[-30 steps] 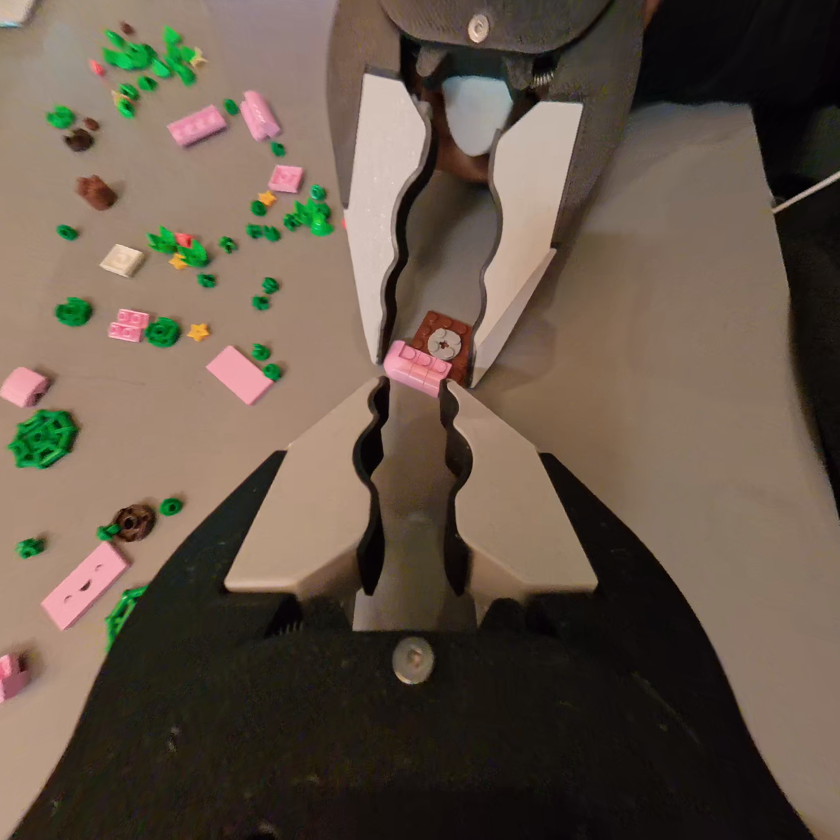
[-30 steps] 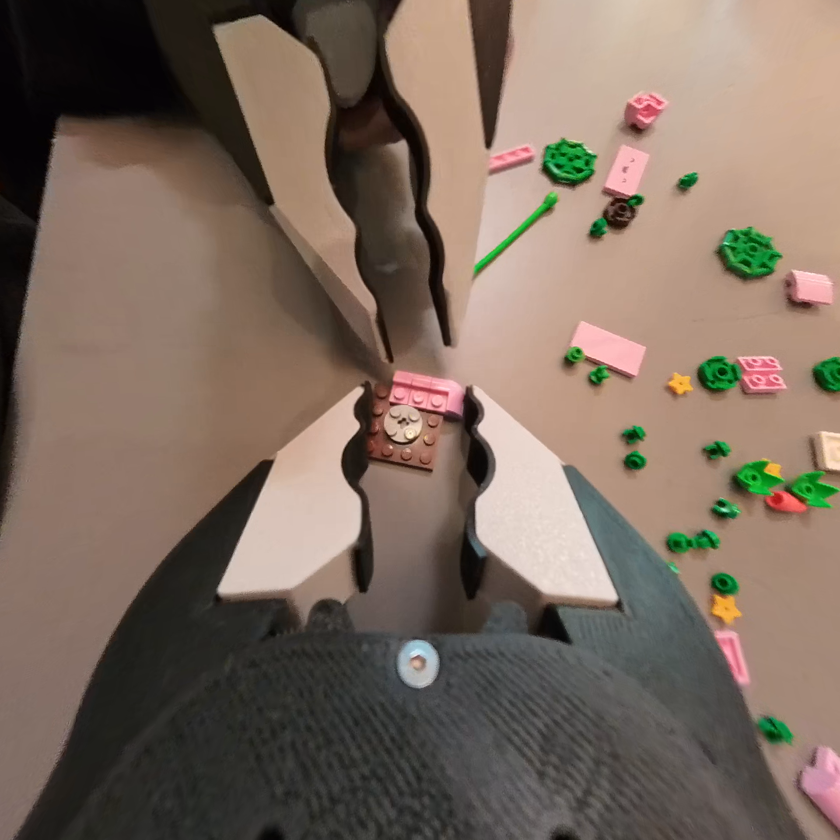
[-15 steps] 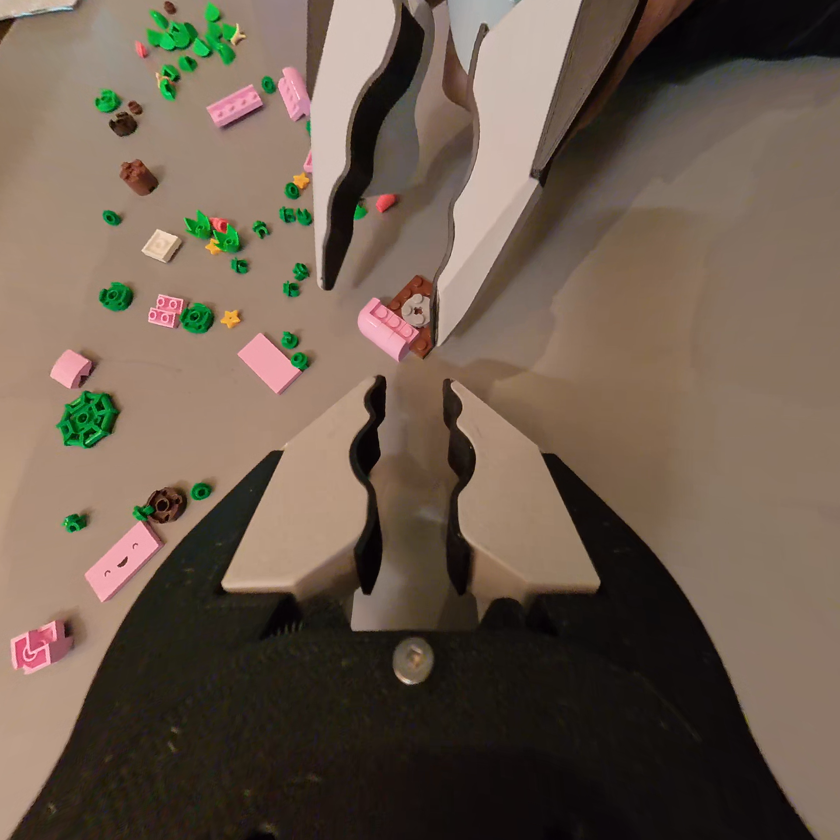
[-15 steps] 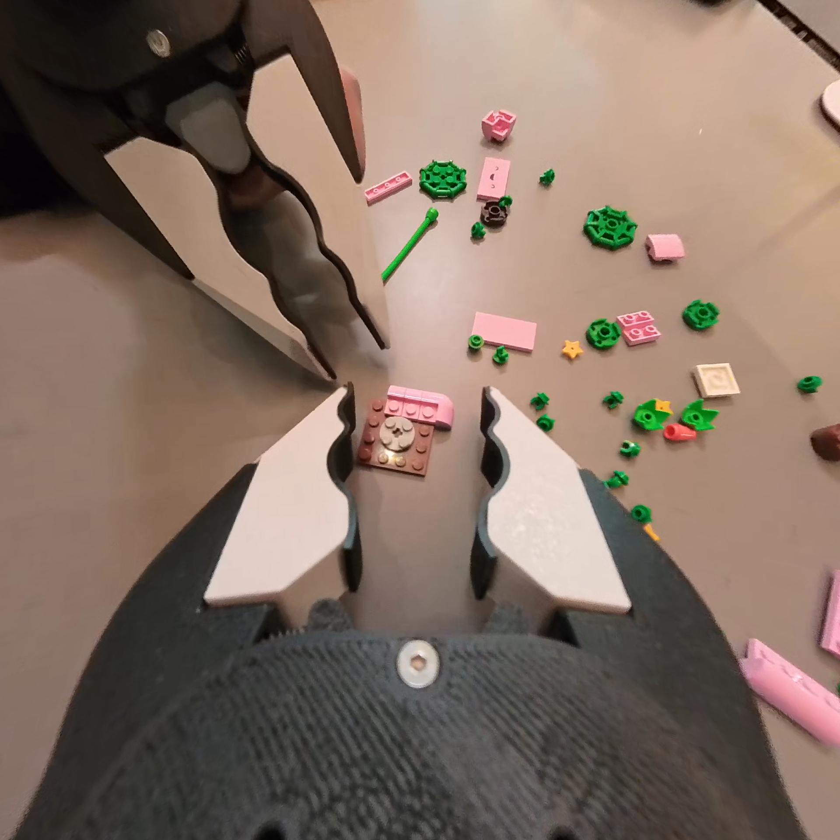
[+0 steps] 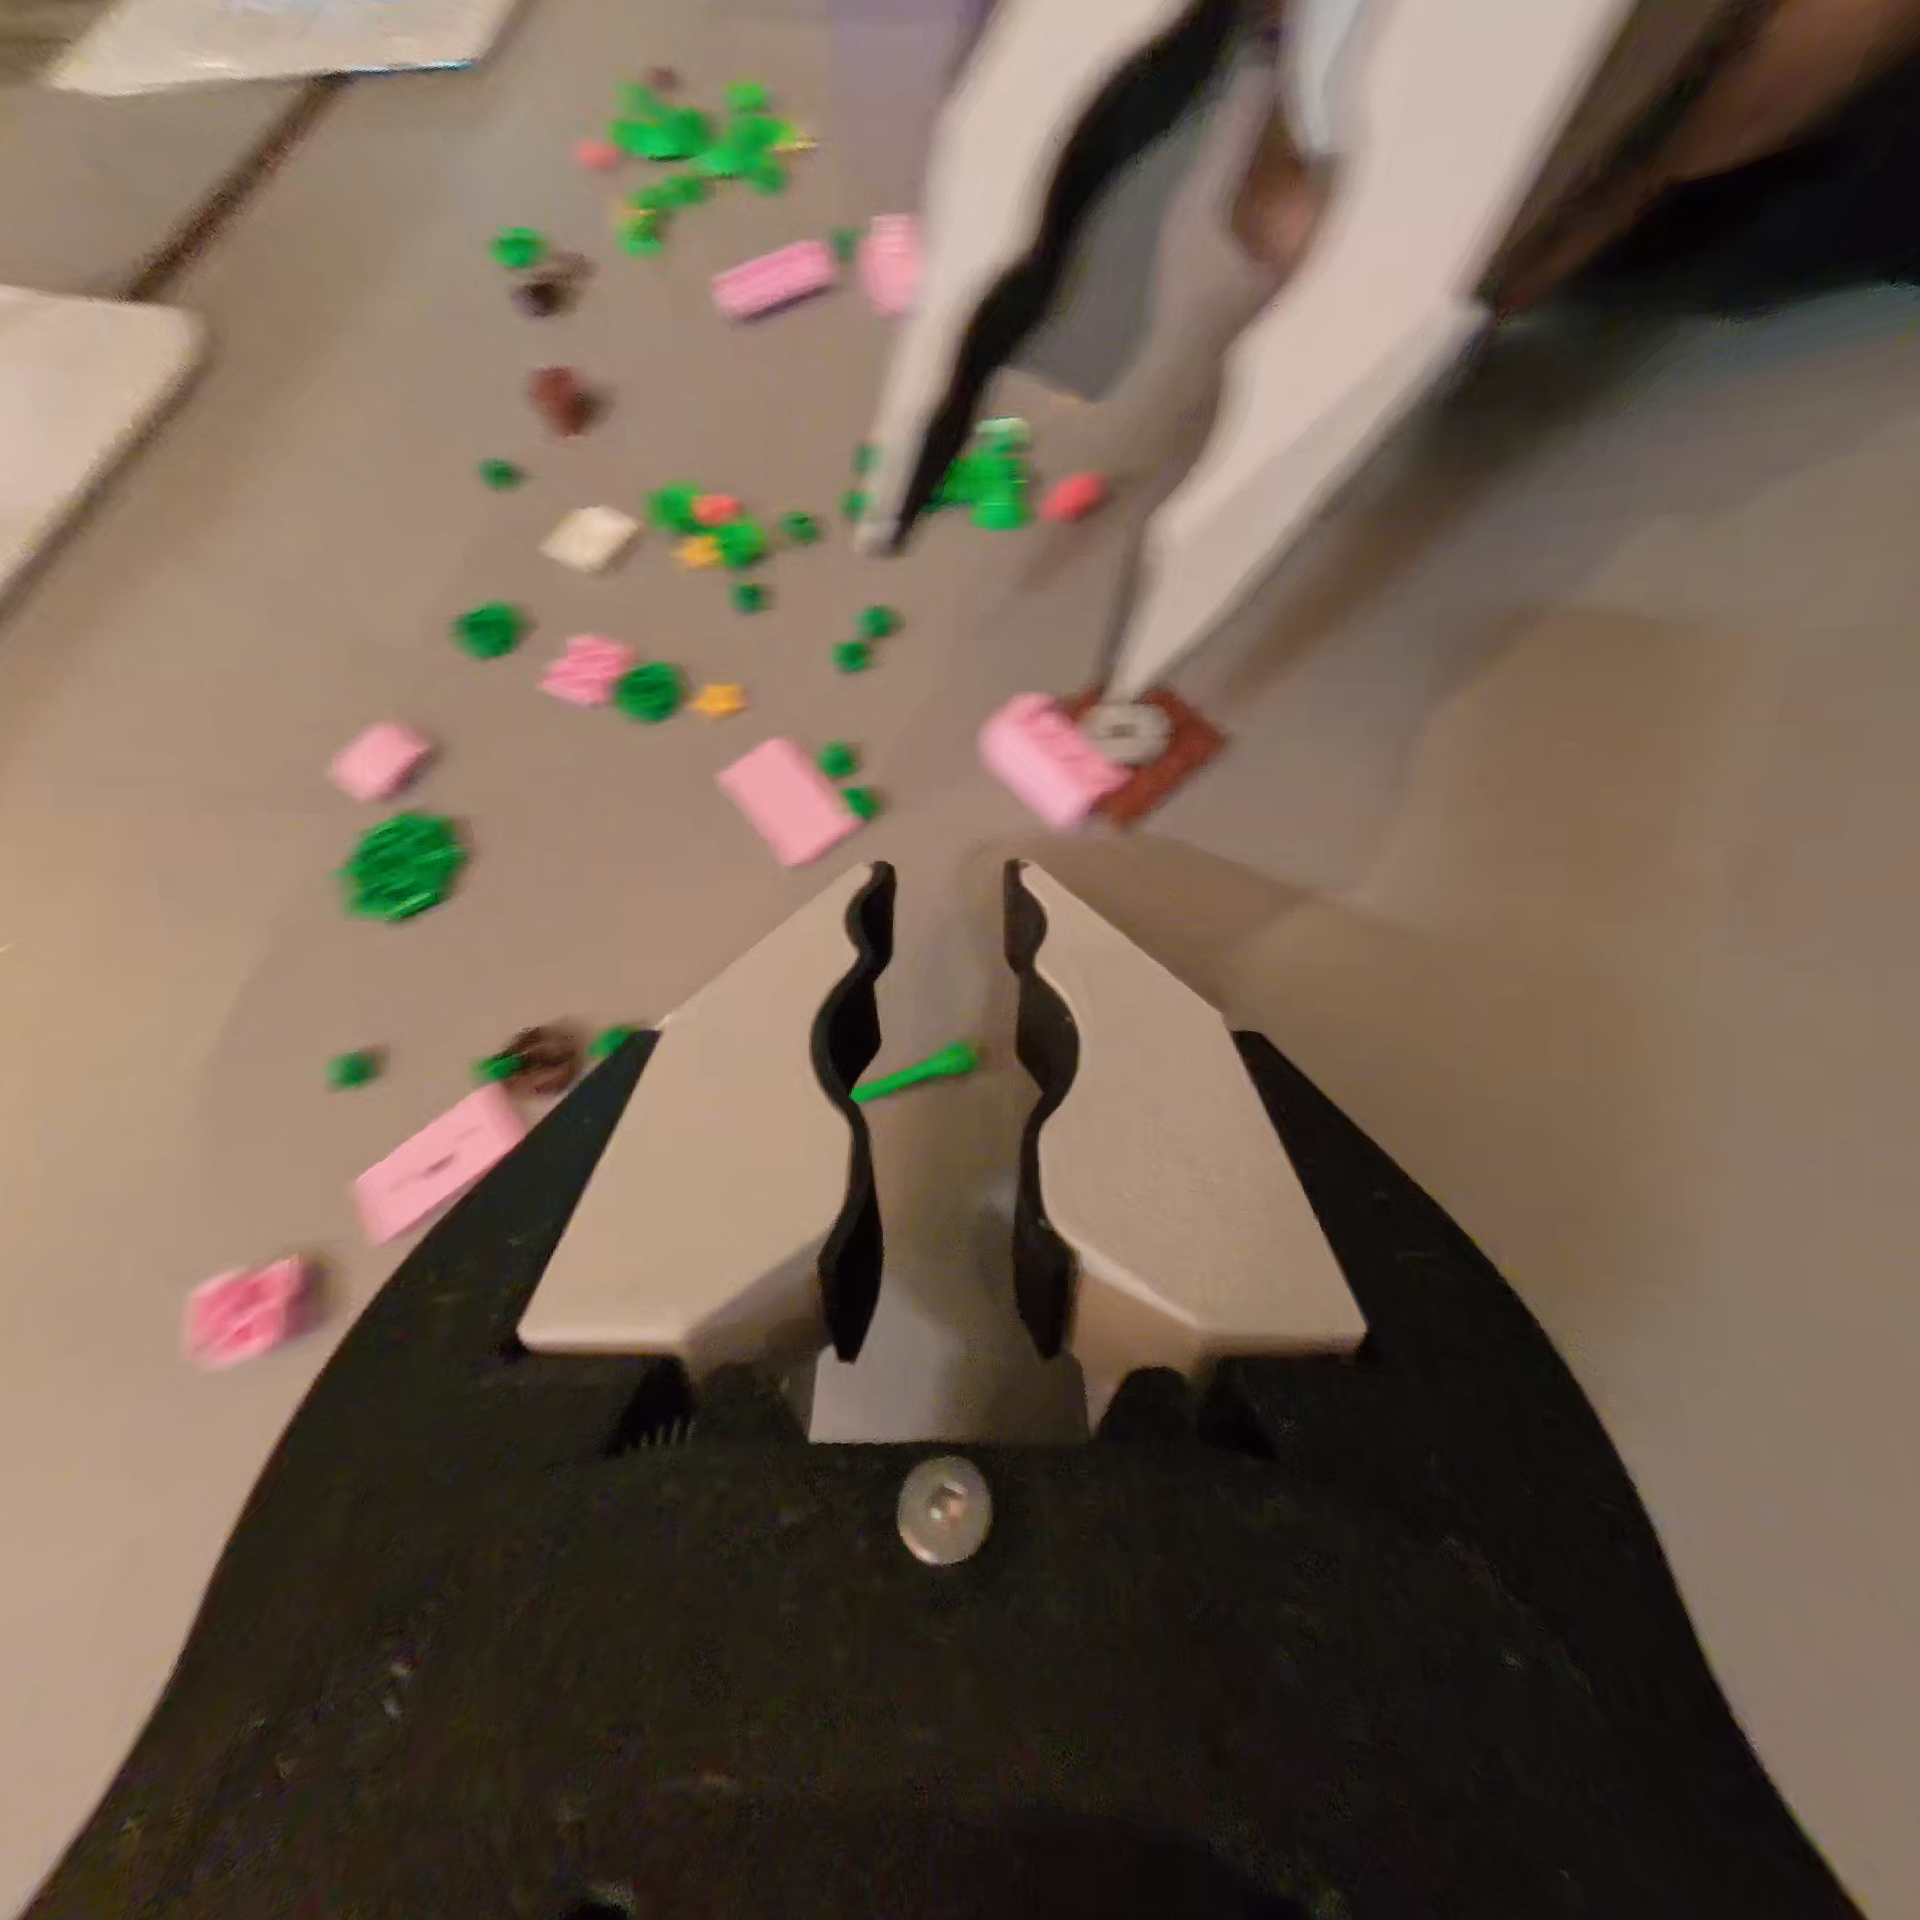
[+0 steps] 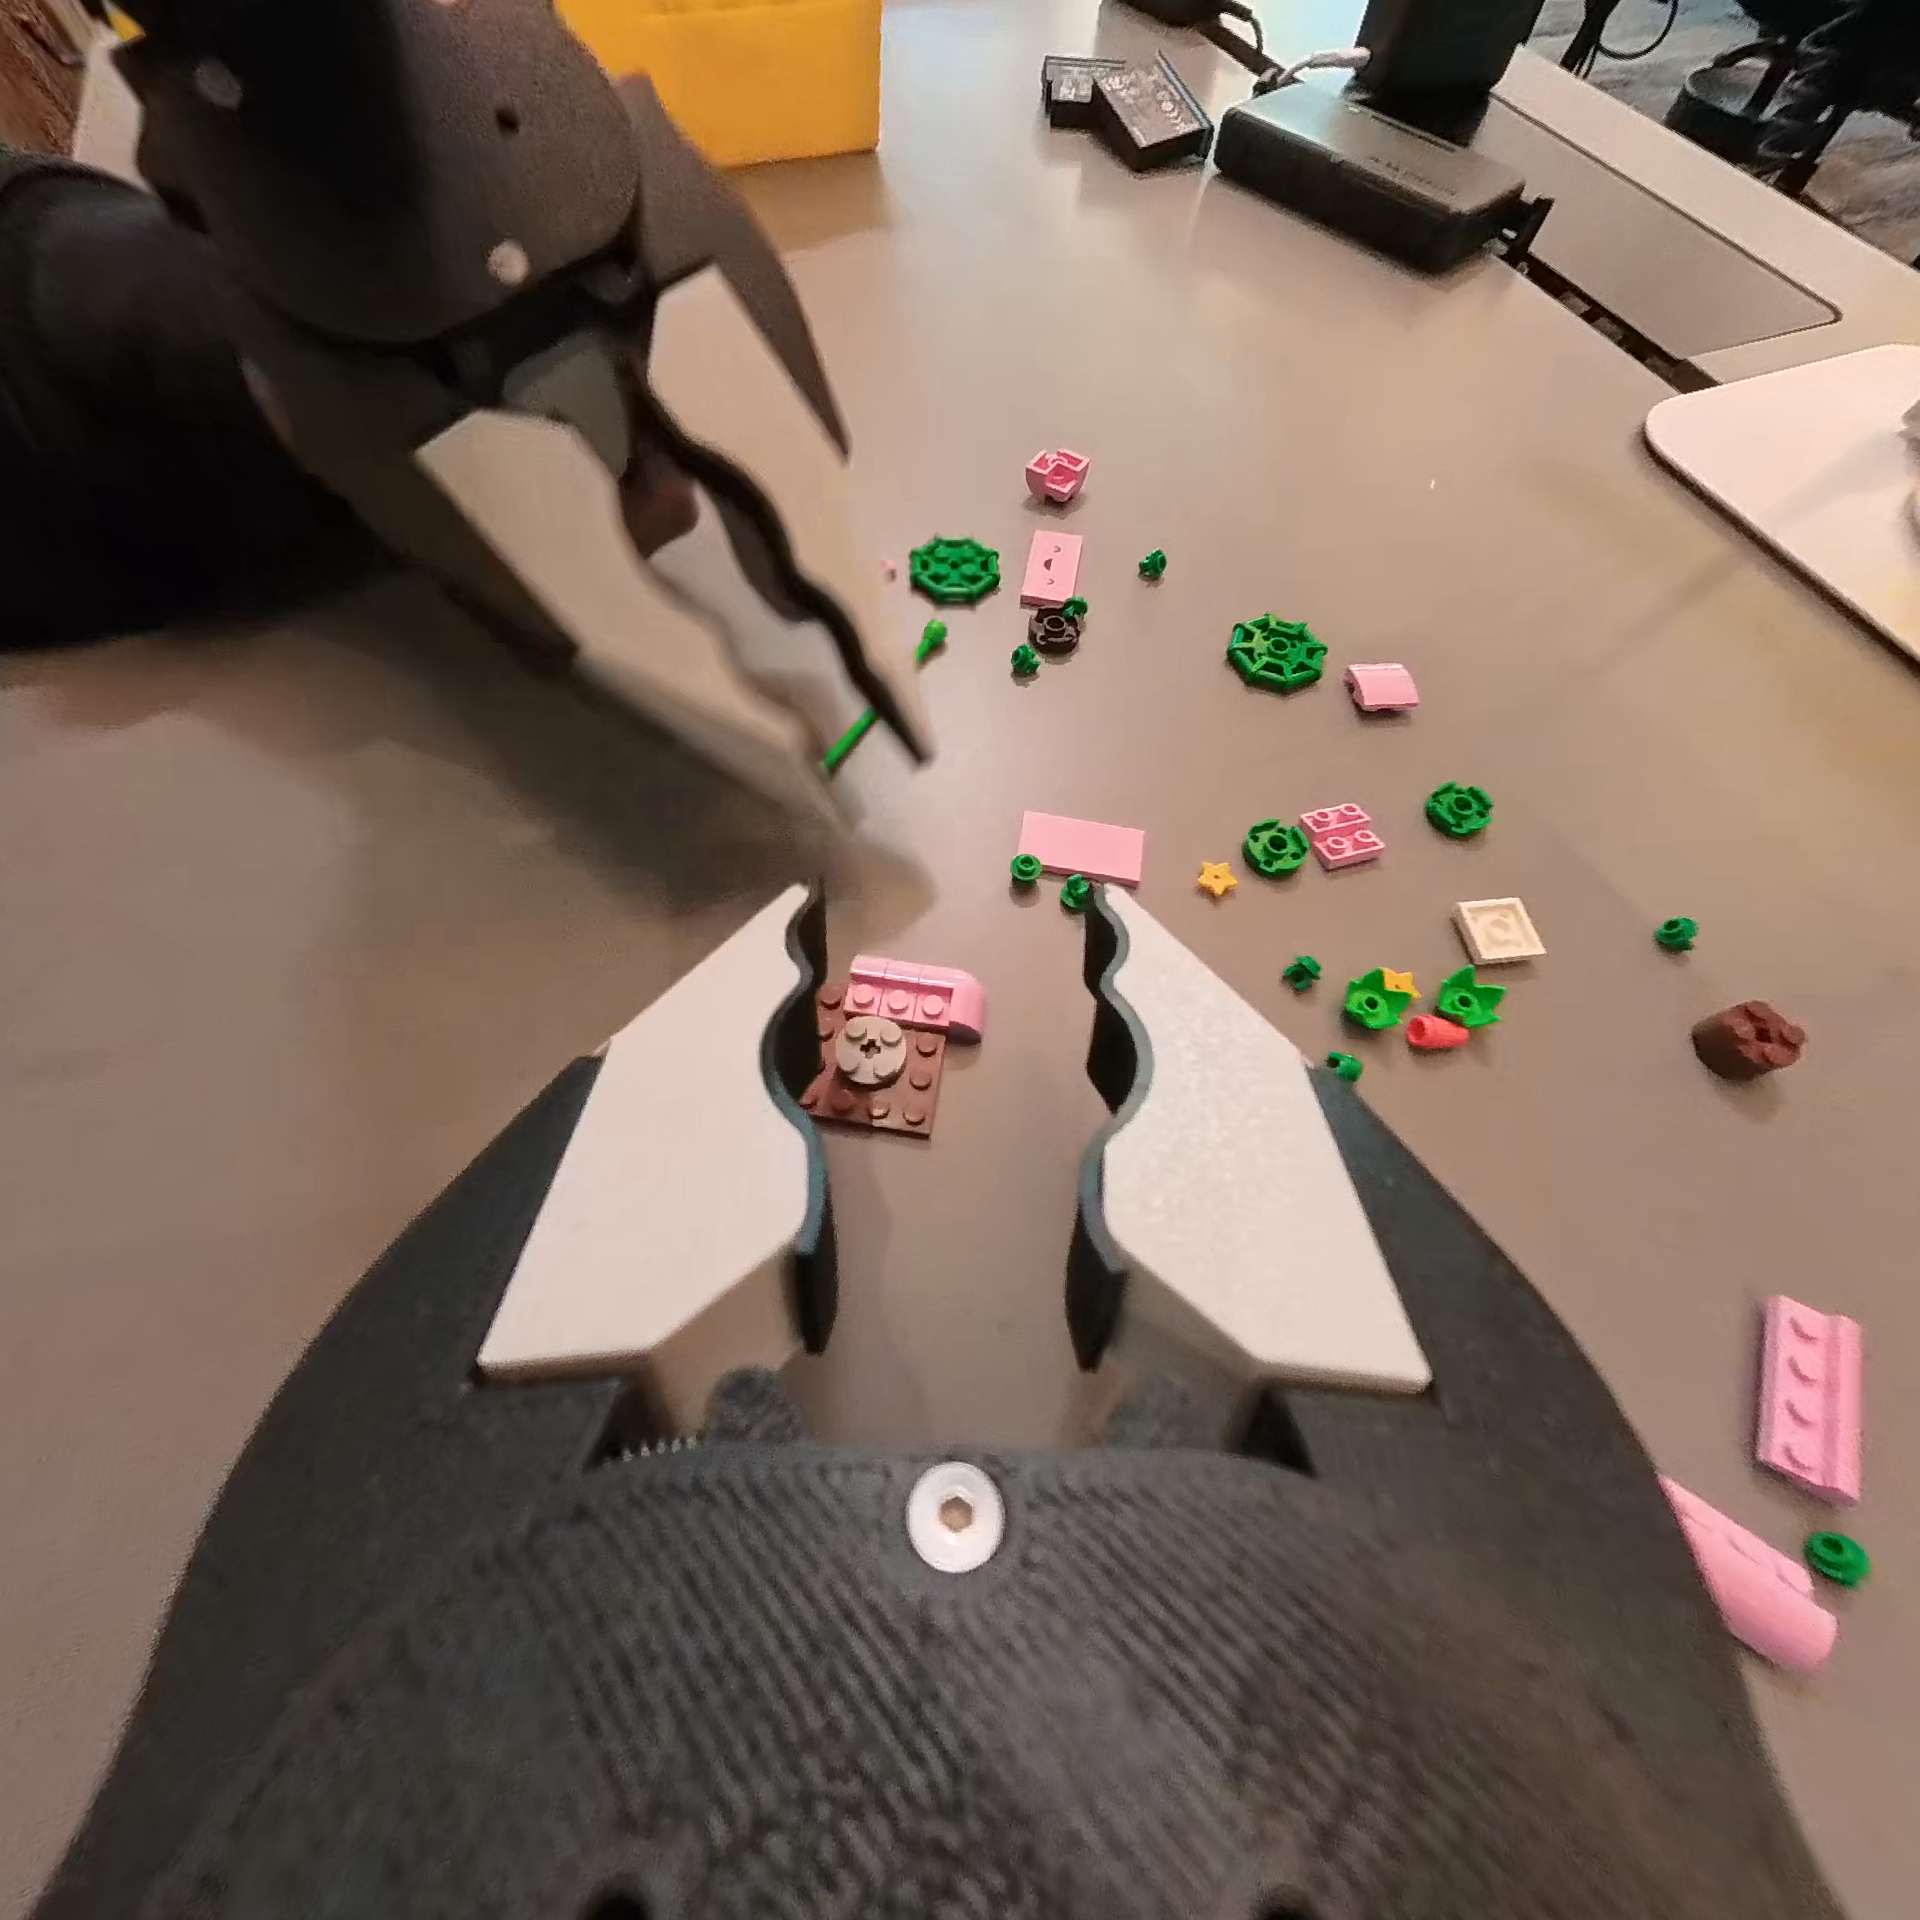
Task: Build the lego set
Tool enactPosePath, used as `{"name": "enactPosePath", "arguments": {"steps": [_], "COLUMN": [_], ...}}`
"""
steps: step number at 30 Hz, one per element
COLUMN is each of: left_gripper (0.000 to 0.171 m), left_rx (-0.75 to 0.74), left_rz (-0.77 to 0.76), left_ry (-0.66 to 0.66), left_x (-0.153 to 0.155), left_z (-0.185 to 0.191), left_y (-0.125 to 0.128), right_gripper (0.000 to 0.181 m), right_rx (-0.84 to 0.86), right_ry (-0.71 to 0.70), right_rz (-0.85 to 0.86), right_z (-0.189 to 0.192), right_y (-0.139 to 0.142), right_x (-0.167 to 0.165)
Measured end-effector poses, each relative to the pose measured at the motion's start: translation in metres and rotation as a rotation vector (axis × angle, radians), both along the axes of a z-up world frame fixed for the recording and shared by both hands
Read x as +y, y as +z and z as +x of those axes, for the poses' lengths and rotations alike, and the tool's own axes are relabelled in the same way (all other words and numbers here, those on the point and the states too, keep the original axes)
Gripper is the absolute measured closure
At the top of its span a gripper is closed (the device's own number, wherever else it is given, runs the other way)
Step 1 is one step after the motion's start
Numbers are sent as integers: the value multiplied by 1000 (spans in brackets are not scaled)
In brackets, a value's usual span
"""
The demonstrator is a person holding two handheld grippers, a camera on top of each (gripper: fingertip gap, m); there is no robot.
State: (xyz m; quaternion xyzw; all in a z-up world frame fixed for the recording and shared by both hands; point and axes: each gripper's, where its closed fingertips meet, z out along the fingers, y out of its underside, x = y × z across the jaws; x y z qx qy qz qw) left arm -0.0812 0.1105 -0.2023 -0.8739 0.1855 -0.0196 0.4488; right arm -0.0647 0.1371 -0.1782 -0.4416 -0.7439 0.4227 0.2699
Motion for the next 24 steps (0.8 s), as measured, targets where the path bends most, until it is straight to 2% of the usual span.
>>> {"name": "enactPosePath", "arguments": {"steps": [3, 6, 9, 13, 17, 21, 24], "left_gripper": [164, 159, 153, 150, 148, 149, 144], "left_rx": [74, -7, -46, -56, 0, -89, -157], "left_rz": [78, 99, 75, 77, 48, 88, 101], "left_ry": [250, 372, 397, 350, 330, 332, 255], "left_x": [0, -12, -22, -19, -19, -19, -18], "left_z": [-62, -100, -117, -104, -100, -99, -85], "left_y": [13, 20, 15, 16, 8, 18, 23], "right_gripper": [133, 133, 134, 134, 134, 135, 134], "right_rx": [4, 11, 18, 30, 42, 47, 52], "right_ry": [-5, -15, -38, -76, -102, -109, -112], "right_rz": [11, 12, 19, 2, -16, -25, -18], "right_z": [0, -1, -2, -4, -5, -5, -5], "right_y": [-1, 1, 3, 7, 11, 13, 13], "right_x": [1, 3, 9, 18, 24, 26, 27]}}
